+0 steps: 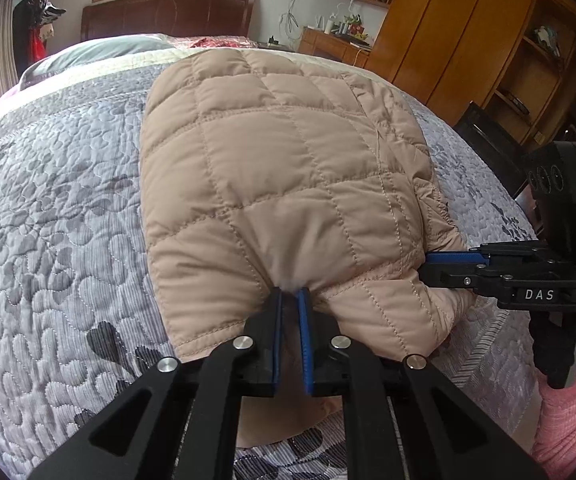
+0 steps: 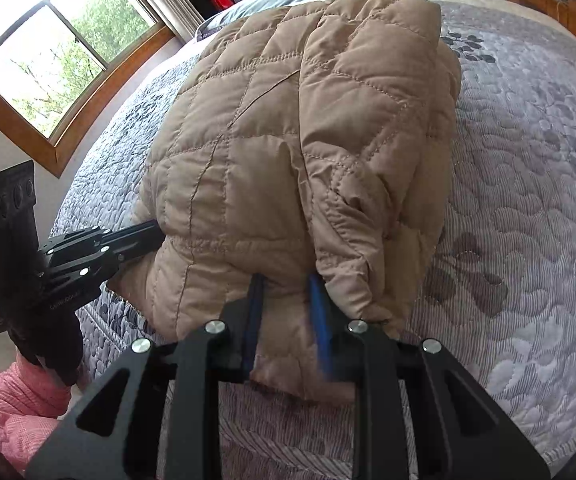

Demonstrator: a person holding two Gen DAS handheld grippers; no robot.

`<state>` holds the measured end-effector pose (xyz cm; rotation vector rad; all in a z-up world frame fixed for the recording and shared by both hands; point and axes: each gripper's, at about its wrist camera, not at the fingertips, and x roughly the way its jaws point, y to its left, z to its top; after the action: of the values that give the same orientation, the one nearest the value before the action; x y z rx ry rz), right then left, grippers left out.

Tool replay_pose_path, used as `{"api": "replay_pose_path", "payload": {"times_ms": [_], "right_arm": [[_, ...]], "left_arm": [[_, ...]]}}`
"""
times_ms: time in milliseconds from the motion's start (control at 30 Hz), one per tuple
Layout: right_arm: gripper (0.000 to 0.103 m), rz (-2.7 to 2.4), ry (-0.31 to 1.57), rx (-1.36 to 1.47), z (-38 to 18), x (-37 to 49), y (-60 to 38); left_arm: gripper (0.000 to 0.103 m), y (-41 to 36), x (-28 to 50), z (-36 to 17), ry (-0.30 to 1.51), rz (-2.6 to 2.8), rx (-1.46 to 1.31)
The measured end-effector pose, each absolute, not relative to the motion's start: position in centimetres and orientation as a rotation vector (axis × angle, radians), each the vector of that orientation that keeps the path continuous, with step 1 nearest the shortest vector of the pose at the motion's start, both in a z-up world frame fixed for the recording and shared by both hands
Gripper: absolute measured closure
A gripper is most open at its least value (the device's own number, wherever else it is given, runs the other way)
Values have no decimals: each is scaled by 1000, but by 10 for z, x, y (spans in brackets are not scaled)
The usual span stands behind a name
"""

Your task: Fold large clothes

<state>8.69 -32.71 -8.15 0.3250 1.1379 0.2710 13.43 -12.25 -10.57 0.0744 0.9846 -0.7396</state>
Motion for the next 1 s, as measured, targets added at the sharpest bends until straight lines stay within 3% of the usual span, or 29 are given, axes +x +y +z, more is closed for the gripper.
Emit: {"api": "replay_pose_path", "payload": {"times_ms": [267, 333, 400, 533, 567, 633, 733, 1000], "right_arm": [[80, 258, 1140, 310, -83, 94, -320], [76, 266, 1135, 310, -77, 92, -319], [68, 274, 1109, 293, -64, 86, -317], [39, 311, 1013, 309, -34, 74, -322], [36, 314, 985, 319, -27, 71, -326], [25, 323, 948, 352, -18, 69, -337], [19, 289, 941, 395, -17, 71, -356], [13, 330, 1011, 604, -52, 83, -395]], "left_arm": [[94, -127, 133, -108, 986, -738, 71], [94, -122, 133, -103, 994, -749, 46], [86, -115, 133, -96, 994, -784, 28], [39, -101, 128, -78, 944, -770, 36], [35, -96, 128, -75, 921, -745, 50], [35, -85, 133, -71, 909, -732, 38], [32, -70, 147, -74, 948, -728, -30], [27, -52, 172, -88, 1039, -795, -138]]}}
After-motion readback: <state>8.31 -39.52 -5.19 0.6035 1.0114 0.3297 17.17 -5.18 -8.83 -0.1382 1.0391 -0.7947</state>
